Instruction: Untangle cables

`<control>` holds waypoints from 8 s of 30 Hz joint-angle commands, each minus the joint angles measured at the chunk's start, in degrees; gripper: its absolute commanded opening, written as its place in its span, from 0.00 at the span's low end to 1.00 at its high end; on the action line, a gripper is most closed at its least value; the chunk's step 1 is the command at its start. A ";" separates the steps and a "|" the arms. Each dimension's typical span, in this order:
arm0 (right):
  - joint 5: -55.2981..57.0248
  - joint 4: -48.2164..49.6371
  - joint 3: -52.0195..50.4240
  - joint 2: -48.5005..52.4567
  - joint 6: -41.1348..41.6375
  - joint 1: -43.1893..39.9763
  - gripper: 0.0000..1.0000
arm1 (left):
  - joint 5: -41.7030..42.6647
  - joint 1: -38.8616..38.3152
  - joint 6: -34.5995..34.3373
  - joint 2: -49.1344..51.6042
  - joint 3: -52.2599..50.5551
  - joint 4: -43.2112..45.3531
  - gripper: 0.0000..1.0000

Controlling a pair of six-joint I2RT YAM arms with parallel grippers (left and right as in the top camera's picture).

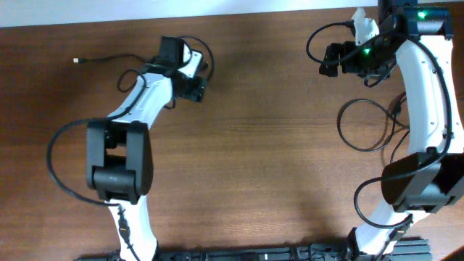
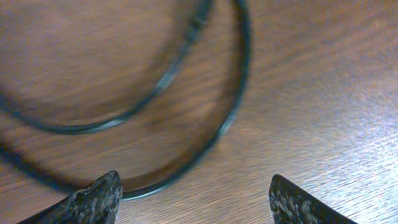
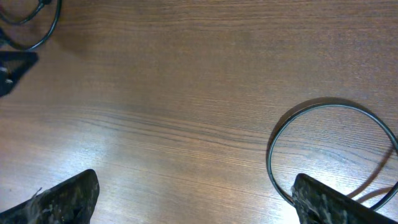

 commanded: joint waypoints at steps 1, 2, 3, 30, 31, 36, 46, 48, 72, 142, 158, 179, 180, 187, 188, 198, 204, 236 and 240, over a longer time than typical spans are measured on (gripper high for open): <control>-0.66 -0.28 -0.39 -0.17 -0.59 0.35 0.98 | -0.24 -1.64 1.16 2.29 0.90 -0.07 0.76; -0.66 -0.33 -0.39 -0.17 -0.59 0.35 0.98 | -0.24 -1.75 1.14 2.47 0.90 -0.09 0.75; -0.66 -0.35 -0.39 -0.17 -0.59 0.35 0.98 | -0.24 -1.77 1.14 2.91 0.90 -0.09 0.75; -0.22 -0.66 -0.39 -0.17 -0.59 0.35 0.98 | -0.17 -2.38 1.09 6.10 0.00 -0.87 0.67; 0.07 -0.66 -0.39 -0.17 -0.61 0.35 0.98 | -0.11 -2.75 1.09 6.10 0.02 -1.31 0.58; 2.29 -0.66 -0.39 -0.17 -0.59 0.35 0.98 | 4.68 -5.40 -0.68 6.08 0.04 -4.72 0.00; 7.39 -0.68 -0.39 -0.17 -0.57 0.35 0.98 | 17.05 -12.66 -1.88 2.78 5.75 -12.85 0.00; 7.76 -0.68 -0.39 -0.17 -0.55 0.35 0.98 | 22.49 -12.92 -1.88 1.16 7.45 -12.98 0.00; -0.96 -0.59 -2.19 4.07 -0.35 3.63 0.98 | 9.42 0.68 -4.96 -8.41 12.28 -24.61 0.57; 24.68 39.17 -40.02 8.48 43.36 30.29 0.12 | 0.87 9.44 -8.22 -8.41 12.26 -33.35 0.96; 30.45 27.30 -27.08 -6.99 26.47 15.45 0.04 | 2.23 9.44 -8.22 -8.41 12.26 -33.33 0.96; 16.65 19.15 -16.63 -18.82 20.61 -15.04 0.37 | 2.21 9.44 -8.22 -8.41 12.26 -33.29 0.96; 14.12 17.97 -16.65 -18.01 20.61 -14.71 0.40 | 2.23 9.44 -8.22 -8.41 12.26 -33.31 0.95; 8.26 10.69 -16.83 -11.04 19.82 -10.95 0.57 | 2.23 9.44 -8.22 -8.41 12.26 -33.33 0.96; 8.28 9.73 -16.85 -9.55 17.68 -10.23 0.58 | 2.23 9.44 -8.22 -8.41 12.26 -33.33 0.95; 8.26 5.09 -16.90 6.34 -8.39 -3.02 0.75 | 2.19 9.22 -8.20 -8.41 12.26 -33.18 0.96; 10.08 8.55 -16.90 11.74 -11.30 -0.57 0.76 | 2.16 9.22 -8.20 -8.41 12.26 -33.27 0.96; 7.61 24.02 -28.94 13.66 -10.86 -0.35 0.50 | 2.14 9.22 -8.17 -8.41 12.26 -32.89 0.96; 7.65 23.52 -28.96 13.66 -10.58 -0.35 0.43 | 2.14 9.22 -8.17 -8.41 12.26 -32.92 0.96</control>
